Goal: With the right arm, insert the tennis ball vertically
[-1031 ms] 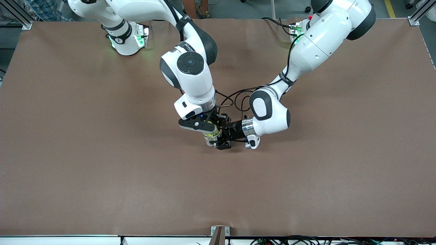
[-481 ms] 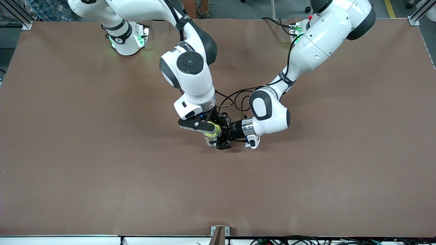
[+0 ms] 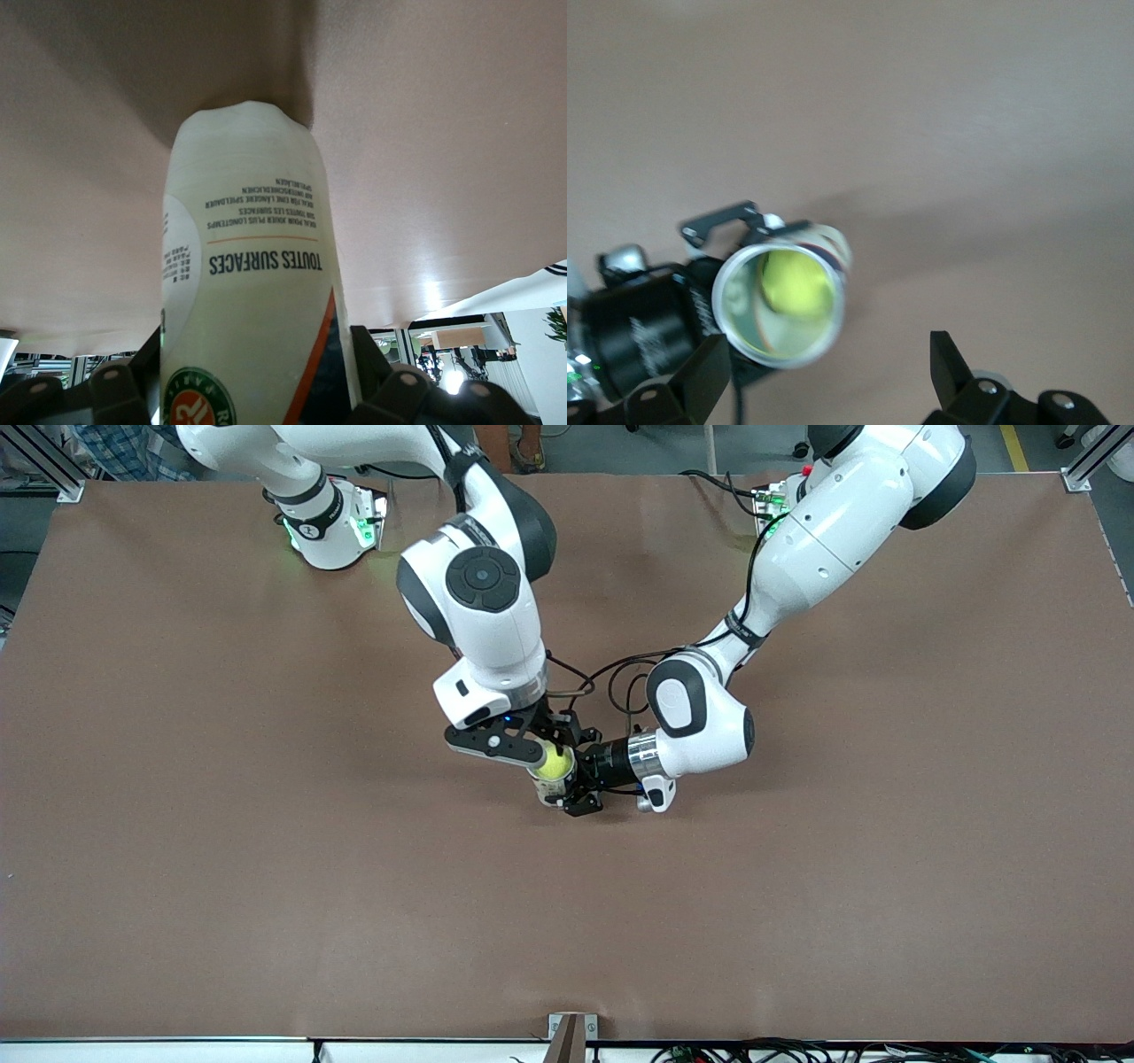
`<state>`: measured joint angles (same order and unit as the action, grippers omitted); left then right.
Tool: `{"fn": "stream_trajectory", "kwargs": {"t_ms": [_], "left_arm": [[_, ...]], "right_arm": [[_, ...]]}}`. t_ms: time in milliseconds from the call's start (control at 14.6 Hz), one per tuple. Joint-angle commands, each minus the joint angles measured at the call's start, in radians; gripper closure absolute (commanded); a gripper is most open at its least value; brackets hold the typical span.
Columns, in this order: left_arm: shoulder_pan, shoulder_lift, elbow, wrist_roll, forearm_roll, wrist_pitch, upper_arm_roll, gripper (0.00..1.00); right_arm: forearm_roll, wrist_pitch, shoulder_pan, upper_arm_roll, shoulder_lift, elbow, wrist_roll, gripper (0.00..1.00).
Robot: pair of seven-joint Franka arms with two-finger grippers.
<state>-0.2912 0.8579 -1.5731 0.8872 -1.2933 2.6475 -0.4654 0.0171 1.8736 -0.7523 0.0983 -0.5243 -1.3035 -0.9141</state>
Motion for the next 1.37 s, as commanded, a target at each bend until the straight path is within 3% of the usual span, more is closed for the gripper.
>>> {"fn": "stream_trajectory", "kwargs": {"t_ms": [0,206,618,893,1305], "left_arm": [[-0.013,-0.019,-0.016,-0.002,-0.015,0.019,0.01,0.0],[-0.011,-0.019,-0.016,-0.002,-0.015,0.019,0.01,0.0],[-0.009,-0.017,-0.021,-0.019,-0.014,0.017,0.01,0.0],[0.004,-0.023,-0.059,-0.037,-0.003,0.015,0.01,0.0],[0.02,-0.031,-0.071,-0.037,0.008,0.009,0.01,0.0]], "right_arm": [[-0.011,-0.167,0.06,-0.006,0.119,-0.033,0.088,0.0],[-0.011,-0.335,0.138,-0.006,0.232,-0.063,0.188,0.0],[-0.009,-0.367,0.356,-0.006,0.509,-0.304,0.518,0.0],[-0.009,-0.381,0.508,-0.006,0.57,-0.35,0.719,0.0],[-0.019,-0.344,0.703,-0.006,0.572,-0.335,0.936,0.0]]}}
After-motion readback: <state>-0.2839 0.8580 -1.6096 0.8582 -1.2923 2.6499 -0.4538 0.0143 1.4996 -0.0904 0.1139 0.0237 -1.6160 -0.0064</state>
